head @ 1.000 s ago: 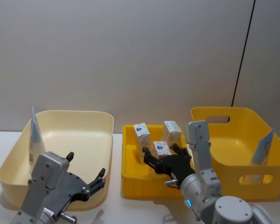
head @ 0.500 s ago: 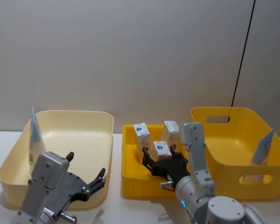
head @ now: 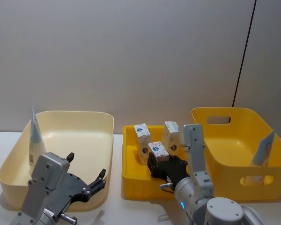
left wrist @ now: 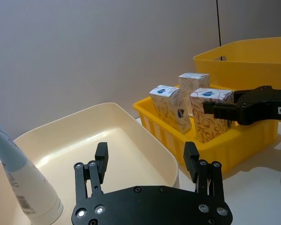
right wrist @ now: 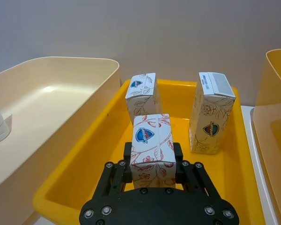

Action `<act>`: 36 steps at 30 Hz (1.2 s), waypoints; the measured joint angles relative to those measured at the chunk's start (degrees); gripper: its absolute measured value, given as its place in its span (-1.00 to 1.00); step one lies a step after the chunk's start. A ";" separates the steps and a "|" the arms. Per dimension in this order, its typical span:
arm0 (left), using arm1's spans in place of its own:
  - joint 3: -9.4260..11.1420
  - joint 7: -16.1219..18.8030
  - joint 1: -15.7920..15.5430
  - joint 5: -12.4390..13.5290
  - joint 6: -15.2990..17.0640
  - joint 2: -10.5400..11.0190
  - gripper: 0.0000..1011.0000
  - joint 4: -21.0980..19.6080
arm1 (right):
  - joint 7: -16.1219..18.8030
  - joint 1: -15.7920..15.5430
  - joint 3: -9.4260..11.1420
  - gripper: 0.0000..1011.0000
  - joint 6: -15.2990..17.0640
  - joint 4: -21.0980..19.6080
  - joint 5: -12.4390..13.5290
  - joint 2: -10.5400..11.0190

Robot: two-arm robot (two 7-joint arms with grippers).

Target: Bimanual collaborative sorting of washing and personal care products

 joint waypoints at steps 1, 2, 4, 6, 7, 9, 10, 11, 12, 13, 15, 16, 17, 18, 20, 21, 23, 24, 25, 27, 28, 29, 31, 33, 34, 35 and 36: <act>0.00 0.00 0.00 0.00 0.00 0.00 0.98 0.00 | -0.03 0.01 0.00 -0.10 0.03 0.03 0.00 -0.04; 0.00 0.00 0.00 0.00 0.00 0.00 0.98 0.00 | -0.04 0.02 0.01 -0.11 0.05 0.04 0.00 -0.05; 0.00 0.00 0.00 0.00 0.00 0.00 0.98 0.00 | -0.05 0.01 0.04 -0.11 0.06 0.04 0.00 -0.09; 0.00 0.00 0.00 0.00 0.00 0.00 0.99 0.00 | -0.04 0.02 0.08 -0.11 0.01 0.04 0.00 -0.09; 0.00 0.00 0.00 0.00 0.00 0.00 0.99 0.00 | -0.02 0.01 0.13 -0.11 -0.13 0.04 -0.01 -0.09; 0.00 0.00 0.00 0.00 0.00 0.00 0.99 0.00 | 0.05 -0.02 0.22 -0.11 -0.39 0.01 -0.03 -0.06; 0.00 0.00 0.00 0.00 0.00 0.00 0.98 0.00 | 0.11 -0.06 0.27 -0.11 -0.66 -0.06 -0.04 -0.03; 0.00 0.00 0.00 0.00 0.00 0.00 0.98 0.00 | 0.21 -0.10 0.37 -0.11 -1.15 -0.18 -0.07 0.01; 0.00 0.00 0.00 0.00 0.00 0.00 0.99 0.00 | 0.26 -0.12 0.44 -0.11 -1.41 -0.25 -0.08 0.04; 0.00 0.00 0.00 0.00 0.00 0.00 0.98 0.00 | 0.43 -0.17 0.57 -0.11 -2.13 -0.45 -0.10 0.10; 0.01 0.00 0.00 0.00 0.00 0.00 0.99 0.00 | 0.61 -0.25 0.74 -0.11 -2.74 -0.70 -0.12 0.18; 0.00 0.00 0.00 0.00 0.00 0.00 0.98 0.00 | 0.70 -0.27 0.81 -0.11 -3.18 -0.81 -0.13 0.22; 0.00 0.00 0.00 0.00 0.00 0.00 0.98 0.00 | 0.83 -0.31 0.99 -0.11 -3.94 -1.07 -0.14 0.28; 0.00 0.00 0.00 0.00 0.00 0.00 0.98 0.00 | 0.90 -0.33 1.08 -0.11 -4.33 -1.20 -0.15 0.33; 0.00 0.00 0.00 0.00 0.00 0.00 0.98 0.00 | 1.14 -0.41 1.37 -0.11 -5.43 -1.59 -0.17 0.42; 0.00 0.00 0.00 0.00 0.00 0.00 0.98 0.00 | 1.20 -0.45 1.50 -0.11 -5.85 -1.78 -0.17 0.48; 0.00 0.00 0.00 0.00 0.00 0.00 0.98 0.00 | 1.45 -0.50 1.86 -0.11 -7.14 -2.27 -0.17 0.60; 0.00 0.00 0.00 0.00 0.00 0.00 0.98 0.00 | 1.52 -0.53 1.97 -0.11 -7.51 -2.47 -0.17 0.63; 0.00 0.00 0.00 0.00 0.00 0.00 0.98 0.00 | 1.58 -0.55 2.08 -0.11 -7.93 -2.67 -0.17 0.67; 0.00 0.00 0.00 0.00 0.00 0.00 0.98 0.00 | 1.75 -0.63 2.52 -0.11 -9.30 -3.38 -0.15 0.79; 0.00 0.00 0.00 0.00 0.00 0.00 0.98 0.00 | 1.83 -0.64 2.67 -0.11 -9.68 -3.60 -0.14 0.83; 0.00 0.00 0.00 0.00 0.00 0.00 0.99 0.00 | 1.93 -0.70 2.99 -0.11 -10.49 -4.02 -0.11 0.92; 0.00 0.00 0.00 0.00 0.00 0.00 0.98 0.00 | 1.99 -0.78 3.39 -0.11 -11.31 -4.60 -0.08 1.01; 0.00 0.00 0.00 0.00 0.00 0.00 0.98 0.00 | 2.03 -0.93 3.98 -0.11 -12.59 -5.52 -0.05 1.18; 0.00 0.00 0.00 0.00 0.00 0.00 0.98 0.00 | 2.03 -0.96 4.16 -0.11 -12.97 -5.82 -0.03 1.22; 0.00 0.00 0.00 0.00 0.00 0.00 0.98 0.00 | 2.04 -1.04 4.44 -0.11 -13.37 -6.24 0.00 1.31; 0.00 0.00 0.00 0.00 0.00 0.00 0.98 0.00 | 2.04 -1.21 4.92 -0.11 -14.03 -6.96 0.03 1.46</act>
